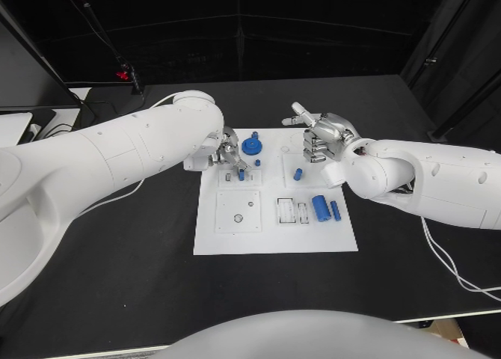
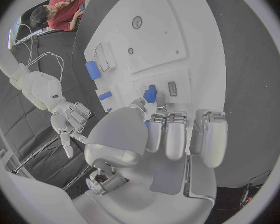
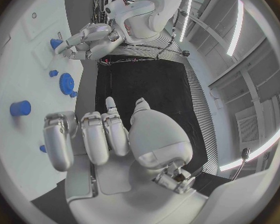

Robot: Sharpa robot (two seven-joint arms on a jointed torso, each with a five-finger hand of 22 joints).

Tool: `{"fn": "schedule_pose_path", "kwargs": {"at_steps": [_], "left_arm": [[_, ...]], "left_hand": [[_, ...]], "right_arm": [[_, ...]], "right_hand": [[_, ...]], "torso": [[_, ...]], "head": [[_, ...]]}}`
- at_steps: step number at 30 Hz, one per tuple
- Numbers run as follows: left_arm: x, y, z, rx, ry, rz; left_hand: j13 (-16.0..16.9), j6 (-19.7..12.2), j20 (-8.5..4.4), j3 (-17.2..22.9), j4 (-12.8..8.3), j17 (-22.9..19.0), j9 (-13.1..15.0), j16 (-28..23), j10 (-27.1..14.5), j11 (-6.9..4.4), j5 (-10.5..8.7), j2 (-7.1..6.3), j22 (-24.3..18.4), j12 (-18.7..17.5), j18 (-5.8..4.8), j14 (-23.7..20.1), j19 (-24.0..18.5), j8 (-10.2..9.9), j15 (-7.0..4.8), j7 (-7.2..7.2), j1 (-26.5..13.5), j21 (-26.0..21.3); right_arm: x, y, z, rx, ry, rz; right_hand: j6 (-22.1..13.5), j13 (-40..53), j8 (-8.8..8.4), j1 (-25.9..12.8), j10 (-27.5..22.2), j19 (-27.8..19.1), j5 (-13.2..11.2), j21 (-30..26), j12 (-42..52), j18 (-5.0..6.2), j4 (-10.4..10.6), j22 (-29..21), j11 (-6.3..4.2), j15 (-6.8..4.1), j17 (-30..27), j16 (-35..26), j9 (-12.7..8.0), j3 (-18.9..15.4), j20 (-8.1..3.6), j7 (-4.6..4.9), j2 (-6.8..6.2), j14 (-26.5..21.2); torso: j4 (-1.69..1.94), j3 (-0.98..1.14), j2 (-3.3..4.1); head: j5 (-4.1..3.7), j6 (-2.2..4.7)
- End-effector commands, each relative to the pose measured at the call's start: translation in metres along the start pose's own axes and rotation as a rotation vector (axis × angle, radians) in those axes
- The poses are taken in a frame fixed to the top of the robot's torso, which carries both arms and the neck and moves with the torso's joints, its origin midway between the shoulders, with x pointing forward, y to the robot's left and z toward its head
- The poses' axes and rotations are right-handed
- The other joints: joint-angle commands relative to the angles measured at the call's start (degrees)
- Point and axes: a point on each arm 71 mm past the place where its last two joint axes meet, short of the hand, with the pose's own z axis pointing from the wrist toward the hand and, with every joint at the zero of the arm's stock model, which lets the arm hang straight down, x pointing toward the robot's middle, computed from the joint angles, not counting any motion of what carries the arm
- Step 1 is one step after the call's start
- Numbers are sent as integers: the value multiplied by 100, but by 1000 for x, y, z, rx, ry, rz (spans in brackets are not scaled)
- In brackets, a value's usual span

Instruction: Assemble the parts on the task board

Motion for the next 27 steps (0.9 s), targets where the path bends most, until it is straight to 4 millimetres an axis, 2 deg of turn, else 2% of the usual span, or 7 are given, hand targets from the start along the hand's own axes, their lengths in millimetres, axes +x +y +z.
{"fn": "schedule_pose_path", "kwargs": {"at_steps": [1, 6, 10, 13, 20, 27], "left_arm": [[0, -1, 0, 13, 9, 0], [1, -1, 0, 19, 11, -3], [1, -1, 0, 30, 4, -11], [1, -2, 0, 39, -1, -15], [0, -2, 0, 65, -6, -29], [0, -3, 0, 93, -8, -56]], "left_hand": [[1495, 33, -6, 28, -10, 1509, -11, 5, 598, -21, 24, -25, 1509, -9, -37, 591, 598, -21, -34, 10, 64, 18], [1495, 64, -4, 121, -70, 1509, -36, 5, 598, -31, 28, -86, 1509, -9, -37, 591, 598, -59, -38, -5, 318, 18], [1495, 64, -18, 430, -262, 1509, -53, 5, 598, -55, 197, -93, 1509, -9, -37, 591, 598, -100, -62, -32, 812, 18], [1495, 44, -29, 719, -315, 1509, -57, 5, 598, -45, 346, -98, 1509, -9, -37, 591, 598, -128, -65, -10, 1071, 18], [1495, 49, -14, 1286, -190, 1509, -18, 5, 598, -7, 655, -335, 1509, -9, -37, 591, 598, -119, -36, 25, 1228, 18], [1495, 51, -8, 1440, -175, 1509, 7, 5, 598, -2, 742, -451, 1509, -9, -37, 591, 598, -102, -31, 28, 1249, 18]], "right_arm": [[1, 2, 0, -10, 2, 1], [1, 2, 1, -10, 2, 1], [1, 1, 1, -10, 2, 1], [1, 1, 1, -10, 2, 1], [0, 1, 0, -9, -1, 0], [-1, 1, 0, -9, -5, -1]], "right_hand": [[-22, 1508, 33, 3, 606, 518, 25, -22, 15, -15, 11, 1471, 6, -15, 1510, 14, -9, 20, -35, 329, 48, 595], [-22, 1508, 33, 3, 606, 518, 25, -22, 15, -15, 11, 1471, 6, -15, 1510, 14, -9, 20, -35, 329, 48, 595], [-27, 1508, 35, 4, 606, 514, 26, -25, 15, -13, 11, 1469, 6, -15, 1510, 14, -10, 19, -35, 330, 50, 595], [-31, 1508, 37, 6, 606, 509, 27, -29, 15, -12, 10, 1467, 7, -15, 1510, 14, -11, 19, -34, 330, 53, 595], [-31, 1508, 37, 6, 606, 509, 27, -29, 15, -12, 10, 1467, 7, -15, 1510, 14, -11, 19, -34, 330, 53, 595], [-31, 1508, 37, 6, 606, 509, 27, -29, 15, -12, 10, 1467, 7, -15, 1510, 14, -11, 19, -34, 330, 53, 595]], "torso": [[-6, 0, -2], [0, 1, 2], [1, 3, 1], [2, 4, 1], [3, 3, 0], [10, 3, 0]], "head": [[-2, -1], [-22, -1], [-26, -5], [-33, 0], [-51, -4], [-73, -11]]}}
